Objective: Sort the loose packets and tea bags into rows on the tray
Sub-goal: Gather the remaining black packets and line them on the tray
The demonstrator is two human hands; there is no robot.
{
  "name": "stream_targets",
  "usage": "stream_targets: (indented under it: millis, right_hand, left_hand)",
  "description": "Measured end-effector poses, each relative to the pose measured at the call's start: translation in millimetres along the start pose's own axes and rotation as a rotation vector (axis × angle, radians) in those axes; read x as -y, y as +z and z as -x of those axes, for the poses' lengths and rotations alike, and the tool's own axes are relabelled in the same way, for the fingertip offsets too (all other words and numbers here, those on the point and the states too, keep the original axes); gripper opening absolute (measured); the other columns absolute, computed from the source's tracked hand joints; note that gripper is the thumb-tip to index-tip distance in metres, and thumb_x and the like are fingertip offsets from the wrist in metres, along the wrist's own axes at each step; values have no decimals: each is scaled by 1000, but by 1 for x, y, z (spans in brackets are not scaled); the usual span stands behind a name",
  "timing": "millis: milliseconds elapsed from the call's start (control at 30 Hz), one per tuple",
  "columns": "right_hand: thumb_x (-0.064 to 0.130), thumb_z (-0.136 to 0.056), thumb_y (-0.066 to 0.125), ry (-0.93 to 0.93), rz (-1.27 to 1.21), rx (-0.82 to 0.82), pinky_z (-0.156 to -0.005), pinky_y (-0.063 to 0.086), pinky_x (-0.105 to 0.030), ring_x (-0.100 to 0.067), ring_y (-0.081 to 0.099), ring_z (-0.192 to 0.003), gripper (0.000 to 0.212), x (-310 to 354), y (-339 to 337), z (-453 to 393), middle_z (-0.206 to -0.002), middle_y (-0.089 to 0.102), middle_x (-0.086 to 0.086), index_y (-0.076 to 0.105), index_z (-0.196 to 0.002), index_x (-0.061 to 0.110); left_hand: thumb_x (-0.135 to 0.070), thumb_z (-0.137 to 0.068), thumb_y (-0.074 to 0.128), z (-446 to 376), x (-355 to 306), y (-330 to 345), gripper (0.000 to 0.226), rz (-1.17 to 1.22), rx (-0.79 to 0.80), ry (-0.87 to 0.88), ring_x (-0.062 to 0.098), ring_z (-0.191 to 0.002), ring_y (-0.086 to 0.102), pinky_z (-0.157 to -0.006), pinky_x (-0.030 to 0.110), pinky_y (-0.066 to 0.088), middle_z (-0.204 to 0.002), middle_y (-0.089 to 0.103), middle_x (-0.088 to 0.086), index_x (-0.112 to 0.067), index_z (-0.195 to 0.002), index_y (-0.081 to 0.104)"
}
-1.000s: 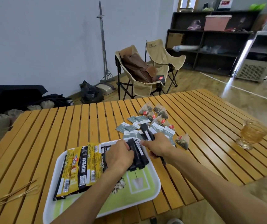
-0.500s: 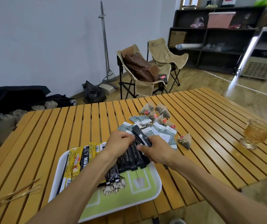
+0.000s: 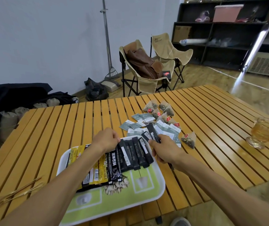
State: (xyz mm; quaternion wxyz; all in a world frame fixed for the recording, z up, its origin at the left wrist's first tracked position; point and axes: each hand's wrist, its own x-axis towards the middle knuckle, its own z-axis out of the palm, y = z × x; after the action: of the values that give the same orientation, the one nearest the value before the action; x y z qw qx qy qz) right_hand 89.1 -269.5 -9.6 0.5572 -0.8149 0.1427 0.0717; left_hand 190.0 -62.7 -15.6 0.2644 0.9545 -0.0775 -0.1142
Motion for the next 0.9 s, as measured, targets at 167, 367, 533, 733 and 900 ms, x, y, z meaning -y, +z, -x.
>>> stream_targets:
  millis: [167, 367, 533, 733, 900]
  right_hand:
    - [30, -107, 43, 10, 73, -15, -39, 36, -18, -8, 52, -46, 18, 1, 1, 0, -72, 67, -4, 53, -102, 16]
    - [30, -106, 46, 34, 95, -67, -52, 33, -26, -16, 48, -62, 29, 4, 3, 1, -71, 54, -2, 55, -81, 18]
    - [29, -106, 48, 9, -10, -24, -46, 35, -19, -6, 49, -51, 26, 9, 6, 6, -62, 52, 5, 60, -84, 20]
    - [25, -107, 47, -44, -37, 52, -36, 34, -11, 0, 46, -36, 26, 13, 11, 9, -62, 53, 1, 58, -84, 20]
    - [29, -106, 47, -44, 59, 41, -48, 39, -17, -5, 52, -46, 33, 11, 15, 10, -62, 57, 3, 58, -77, 20]
  left_hand:
    - [-32, -96, 62, -7, 3, 6, 17, -166, -104, 101, 20, -104, 58, -104, 46, 35, -87, 68, -10, -29, -79, 64]
    - [-36, -88, 70, -2, 4, 11, 15, -247, -237, 199, 15, -94, 55, -95, 40, 39, -78, 62, -15, -31, -77, 62]
    - [-39, -95, 61, 12, -16, 4, 19, 210, -123, 223, 11, -81, 65, -74, 28, 49, -83, 69, -6, -26, -84, 69]
    - [-29, -94, 65, 20, -38, -3, 15, 453, 51, 169, 1, -86, 67, -67, 15, 38, -90, 75, -5, -21, -87, 75]
    - [-21, -99, 57, 7, -21, -5, 21, 350, 81, 69, 13, -89, 66, -67, 19, 45, -99, 70, 2, -6, -90, 70]
